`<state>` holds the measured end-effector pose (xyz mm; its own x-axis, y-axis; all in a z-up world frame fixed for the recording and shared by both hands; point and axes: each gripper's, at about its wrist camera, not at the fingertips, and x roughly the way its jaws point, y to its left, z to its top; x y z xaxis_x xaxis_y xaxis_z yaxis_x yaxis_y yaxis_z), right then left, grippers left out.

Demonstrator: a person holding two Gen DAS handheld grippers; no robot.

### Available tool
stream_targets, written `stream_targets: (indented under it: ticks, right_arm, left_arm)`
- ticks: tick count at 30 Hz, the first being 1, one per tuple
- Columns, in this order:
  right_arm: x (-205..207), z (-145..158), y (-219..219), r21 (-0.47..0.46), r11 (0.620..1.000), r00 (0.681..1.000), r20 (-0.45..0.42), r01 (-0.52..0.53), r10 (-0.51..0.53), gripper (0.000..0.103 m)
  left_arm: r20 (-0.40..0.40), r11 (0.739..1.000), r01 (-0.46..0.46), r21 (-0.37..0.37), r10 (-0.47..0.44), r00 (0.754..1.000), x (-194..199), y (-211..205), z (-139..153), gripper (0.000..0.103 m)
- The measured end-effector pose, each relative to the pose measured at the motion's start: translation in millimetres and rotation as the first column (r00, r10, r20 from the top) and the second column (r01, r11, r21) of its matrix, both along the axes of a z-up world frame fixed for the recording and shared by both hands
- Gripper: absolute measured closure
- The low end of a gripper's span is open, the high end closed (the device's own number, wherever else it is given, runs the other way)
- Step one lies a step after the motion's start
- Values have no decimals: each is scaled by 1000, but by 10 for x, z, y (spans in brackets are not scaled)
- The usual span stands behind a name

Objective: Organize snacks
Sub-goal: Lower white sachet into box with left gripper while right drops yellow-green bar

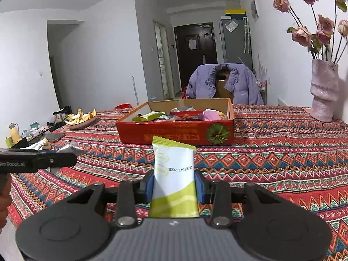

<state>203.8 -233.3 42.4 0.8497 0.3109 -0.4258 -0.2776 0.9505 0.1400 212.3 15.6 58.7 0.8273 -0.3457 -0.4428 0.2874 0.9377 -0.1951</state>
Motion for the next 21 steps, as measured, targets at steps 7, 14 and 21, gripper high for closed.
stream_targets:
  ticks: [7,14,21]
  right_arm:
    - [174,110,63,-2,1000,1000,-1,-3,3,66]
    - [903,477,-35,14,1000,999,39,-2,2,66]
    - [2127,643,-161,58,998,1000,11,15,-15,66]
  left_arm:
    - [0,999,-1,-36,1,1000,216,126,82,53]
    - [25,998,17,-65,-15,1000,912,141,372,53]
    - [-39,995,5,-97,-9,999,1939,-103,426,52]
